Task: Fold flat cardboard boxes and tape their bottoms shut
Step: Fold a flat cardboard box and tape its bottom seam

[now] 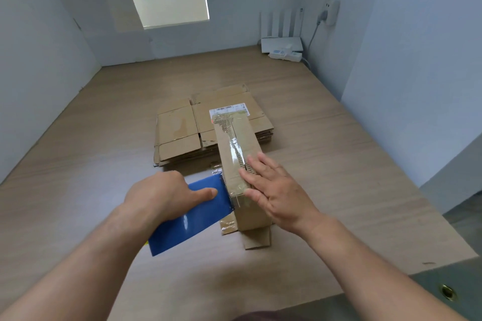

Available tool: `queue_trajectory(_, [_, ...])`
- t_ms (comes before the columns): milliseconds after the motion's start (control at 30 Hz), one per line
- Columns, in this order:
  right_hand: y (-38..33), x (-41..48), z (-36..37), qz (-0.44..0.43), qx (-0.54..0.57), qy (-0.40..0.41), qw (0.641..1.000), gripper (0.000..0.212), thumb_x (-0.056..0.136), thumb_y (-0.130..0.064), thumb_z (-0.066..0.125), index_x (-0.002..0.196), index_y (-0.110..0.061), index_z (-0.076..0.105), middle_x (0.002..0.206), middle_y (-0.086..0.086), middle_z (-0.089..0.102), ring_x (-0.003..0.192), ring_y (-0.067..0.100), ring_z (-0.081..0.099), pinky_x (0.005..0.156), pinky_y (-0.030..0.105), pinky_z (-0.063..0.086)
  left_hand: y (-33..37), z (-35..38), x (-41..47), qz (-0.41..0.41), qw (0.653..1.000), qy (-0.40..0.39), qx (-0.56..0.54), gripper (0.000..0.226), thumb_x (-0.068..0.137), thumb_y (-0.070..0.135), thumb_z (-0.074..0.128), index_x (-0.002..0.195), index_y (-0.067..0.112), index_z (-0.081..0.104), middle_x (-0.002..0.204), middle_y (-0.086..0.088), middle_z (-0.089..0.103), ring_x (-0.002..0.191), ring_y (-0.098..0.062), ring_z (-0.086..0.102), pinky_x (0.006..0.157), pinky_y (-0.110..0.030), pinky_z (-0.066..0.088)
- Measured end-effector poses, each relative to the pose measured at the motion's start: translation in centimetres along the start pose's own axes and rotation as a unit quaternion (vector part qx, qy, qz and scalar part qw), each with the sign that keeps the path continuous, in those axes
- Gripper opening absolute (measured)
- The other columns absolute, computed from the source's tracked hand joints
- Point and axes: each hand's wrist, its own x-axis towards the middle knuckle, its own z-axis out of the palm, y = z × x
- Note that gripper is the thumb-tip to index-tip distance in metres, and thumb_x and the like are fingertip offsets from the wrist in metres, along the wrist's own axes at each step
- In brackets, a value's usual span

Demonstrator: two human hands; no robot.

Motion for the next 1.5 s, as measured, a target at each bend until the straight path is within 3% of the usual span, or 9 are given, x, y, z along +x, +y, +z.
queue_trajectory(267, [0.2,0.0,0.6,-0.018,0.009,0.035,0.999,0.042,0.096,-0.025,0.053,0.137,-0.016,0.048,0.151,-0.001,0.03,0.144,0.014,0.012,0.114,0.018,0.008,1.8,-0.1,-0.6,-0.042,0.998,0.033,0.023,0.062,0.07,0.083,0.044,0.071,0.023,0.056,0.067,0.005,0.054,0.061,-0.013,0.052,0.053,-0.025,0.039])
queue_trajectory(400, [0.3,-0.3,0.1,-0.016,-0.007,0.028,0.999,0.042,0.097,-0.027,0.05,0.138,-0.019,0.046,0.149,-0.011,0.021,0.145,0.011,0.009,0.107,0.004,-0.003,0.7,2.6,-2.0,-0.014,0.981,-0.013,0.195,0.03,0.09,0.045,0.049,0.106,0.024,0.064,0.1,0.005,0.064,0.093,-0.018,0.061,0.072,-0.027,0.048])
queue_trajectory(600, [0.2,0.1,0.0,-0.018,-0.027,0.006,0.999,0.044,0.098,-0.03,0.048,0.141,-0.02,0.042,0.155,-0.002,0.025,0.146,0.013,0.009,0.109,0.007,-0.003,-4.3,7.8,-3.1,-0.11,0.993,0.022,0.036,0.04,0.091,0.056,0.036,0.098,0.019,0.049,0.075,0.003,0.054,0.071,-0.02,0.056,0.061,-0.027,0.04])
queue_trajectory(900, [-0.1,-0.1,-0.4,-0.03,-0.032,0.003,0.999,0.044,0.099,-0.023,0.047,0.142,-0.018,0.039,0.154,0.002,0.027,0.146,0.018,0.011,0.118,0.023,0.003,-6.0,14.3,-4.1,-0.16,0.986,0.018,-0.054,0.047,0.097,0.052,0.033,0.118,0.013,0.047,0.107,-0.004,0.067,0.095,-0.023,0.064,0.069,-0.029,0.041])
queue_trajectory(1000, [0.1,-0.3,-0.4,-0.025,-0.019,-0.001,1.0,0.045,0.099,-0.024,0.047,0.142,-0.019,0.037,0.154,0.001,0.025,0.146,0.016,0.01,0.118,0.024,0.004,-4.1,12.7,-4.6,-0.152,0.98,0.071,-0.105,0.055,0.096,0.049,0.038,0.133,0.008,0.038,0.129,-0.01,0.055,0.113,-0.027,0.055,0.088,-0.035,0.044])
queue_trajectory(1100, [0.2,-0.3,-0.5,-0.017,-0.01,-0.01,1.0,0.047,0.099,-0.028,0.046,0.144,-0.022,0.033,0.155,-0.004,0.021,0.147,0.013,0.006,0.118,0.024,0.005,0.8,9.1,-5.3,0.008,0.931,0.161,-0.326,0.063,0.099,0.041,0.039,0.151,0.012,0.02,0.156,-0.003,0.026,0.142,-0.016,0.027,0.112,-0.023,0.018])
queue_trajectory(1200, [0.5,-0.3,-0.6,-0.016,-0.01,-0.022,1.0,0.049,0.1,-0.031,0.043,0.146,-0.023,0.028,0.155,-0.007,0.017,0.147,0.01,0.003,0.119,0.028,0.007,6.5,6.2,-5.8,0.159,0.886,0.151,-0.408,0.072,0.096,0.051,0.032,0.153,0.022,-0.001,0.159,0.011,0.002,0.141,0.006,0.001,0.107,-0.005,-0.002])
queue_trajectory(1367, [0.7,-0.5,-0.6,-0.028,-0.001,-0.034,0.999,0.049,0.099,-0.027,0.034,0.147,-0.017,0.028,0.153,-0.008,0.012,0.146,0.01,0.001,0.12,0.029,0.005,9.6,6.3,-5.5,0.149,0.848,0.053,-0.507,0.081,0.091,0.059,0.03,0.148,0.026,-0.017,0.16,0.009,-0.012,0.145,-0.002,-0.006,0.121,-0.032,0.009])
queue_trajectory(1500, [0.6,-0.1,-1.0,0.025,0.146,-0.026,0.989,0.044,0.102,-0.021,0.04,0.145,-0.016,0.034,0.151,-0.012,0.021,0.144,0.001,0.008,0.115,0.013,0.004,8.3,5.9,-5.3,0.124,0.803,-0.011,-0.584,0.092,0.079,0.069,0.031,0.151,0.027,-0.009,0.156,0.017,0.015,0.134,0.008,0.017,0.109,-0.012,0.019])
